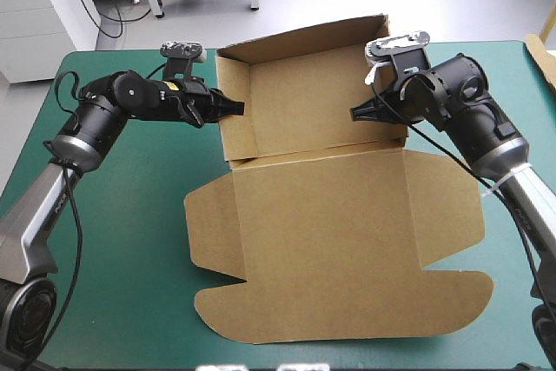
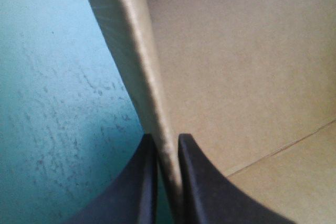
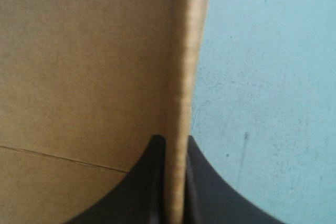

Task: Fold the box

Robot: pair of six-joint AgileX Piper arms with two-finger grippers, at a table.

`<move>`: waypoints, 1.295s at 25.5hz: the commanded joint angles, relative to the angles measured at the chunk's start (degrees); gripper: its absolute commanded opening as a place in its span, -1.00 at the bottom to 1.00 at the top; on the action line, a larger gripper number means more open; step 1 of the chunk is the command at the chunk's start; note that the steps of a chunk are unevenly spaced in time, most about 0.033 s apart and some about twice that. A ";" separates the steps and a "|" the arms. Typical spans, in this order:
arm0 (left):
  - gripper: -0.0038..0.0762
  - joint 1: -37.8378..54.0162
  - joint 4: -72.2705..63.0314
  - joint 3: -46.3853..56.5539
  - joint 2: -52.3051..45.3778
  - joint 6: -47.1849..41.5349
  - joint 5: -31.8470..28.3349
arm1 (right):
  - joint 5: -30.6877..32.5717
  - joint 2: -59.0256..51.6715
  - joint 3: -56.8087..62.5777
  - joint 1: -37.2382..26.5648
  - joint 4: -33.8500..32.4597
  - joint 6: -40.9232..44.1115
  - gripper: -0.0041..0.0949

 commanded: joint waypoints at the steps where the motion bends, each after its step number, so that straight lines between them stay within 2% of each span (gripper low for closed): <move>1: -0.92 -2.92 0.96 -2.08 -2.40 -2.73 -3.14 | -6.02 -2.34 -1.88 1.05 7.81 -2.01 -0.95; 4: -0.92 -6.71 18.73 -2.08 -1.89 -14.14 -2.80 | -5.78 -1.38 -1.88 1.05 7.30 -1.84 -0.95; 7: -0.92 -9.77 27.52 -2.36 -0.62 -20.19 -2.34 | -3.51 1.42 -1.88 0.86 7.10 -1.59 -0.95; 9: -0.92 -9.87 27.29 -2.40 0.17 -20.21 -2.02 | -2.25 3.40 -1.88 0.59 6.74 -1.59 -0.95; 15: -0.92 -9.02 26.92 -3.93 5.38 -20.21 4.22 | 1.52 10.00 -1.88 -3.17 9.43 -2.60 -0.95; 20: -0.92 -9.02 26.82 -4.67 9.47 -20.21 4.46 | 3.14 14.29 -1.88 -6.90 13.56 -6.49 -0.95; 28: -0.92 -9.02 27.08 -4.67 16.17 -19.82 3.96 | 3.00 20.92 -1.88 -8.73 13.52 -9.92 -0.95; 30: -0.92 -9.02 27.08 -4.67 17.57 -19.72 3.96 | 1.18 21.92 -1.88 -8.73 13.28 -10.52 -0.95; 32: -0.86 -9.02 26.97 -4.67 17.87 -17.39 2.78 | -0.43 21.97 -1.88 -8.73 13.28 -10.83 -0.95; 33: -0.73 -9.02 26.73 -5.06 17.87 -15.51 2.88 | -0.41 21.97 -2.39 -8.73 13.28 -11.11 -0.93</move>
